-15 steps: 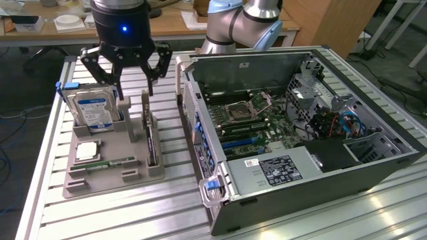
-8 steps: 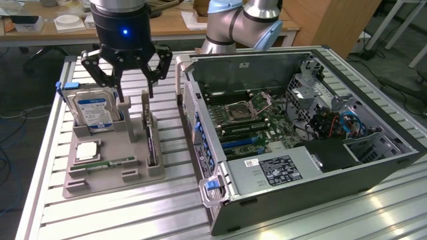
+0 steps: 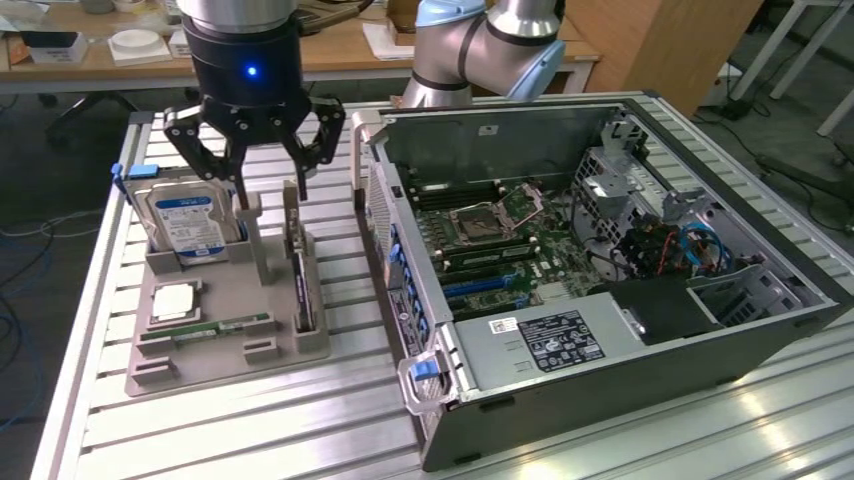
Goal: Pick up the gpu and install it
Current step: 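Pick up the gpu and move the gpu toward the slot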
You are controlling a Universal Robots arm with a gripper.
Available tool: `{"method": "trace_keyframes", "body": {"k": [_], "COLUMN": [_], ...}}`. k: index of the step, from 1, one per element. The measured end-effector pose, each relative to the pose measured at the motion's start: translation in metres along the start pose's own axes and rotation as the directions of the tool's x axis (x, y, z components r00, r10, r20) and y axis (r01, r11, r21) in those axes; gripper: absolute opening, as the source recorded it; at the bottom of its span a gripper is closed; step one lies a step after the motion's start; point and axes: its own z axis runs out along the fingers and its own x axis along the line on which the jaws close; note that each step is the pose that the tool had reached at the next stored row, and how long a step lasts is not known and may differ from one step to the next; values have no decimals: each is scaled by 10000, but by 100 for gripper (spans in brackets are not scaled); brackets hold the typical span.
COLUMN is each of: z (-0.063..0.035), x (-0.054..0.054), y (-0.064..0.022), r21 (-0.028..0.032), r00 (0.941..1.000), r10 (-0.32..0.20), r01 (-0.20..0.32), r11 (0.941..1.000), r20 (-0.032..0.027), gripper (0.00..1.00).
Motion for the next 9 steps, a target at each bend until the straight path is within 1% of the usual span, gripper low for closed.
{"method": "trace_keyframes", "body": {"k": [9], "z": [41], "x": [2], "y": [-36], "r21": [-1], "r00": [10000], "r10": [-77], "r01": [77], "r11": [10000], "r20": [-3], "gripper": [59]}}
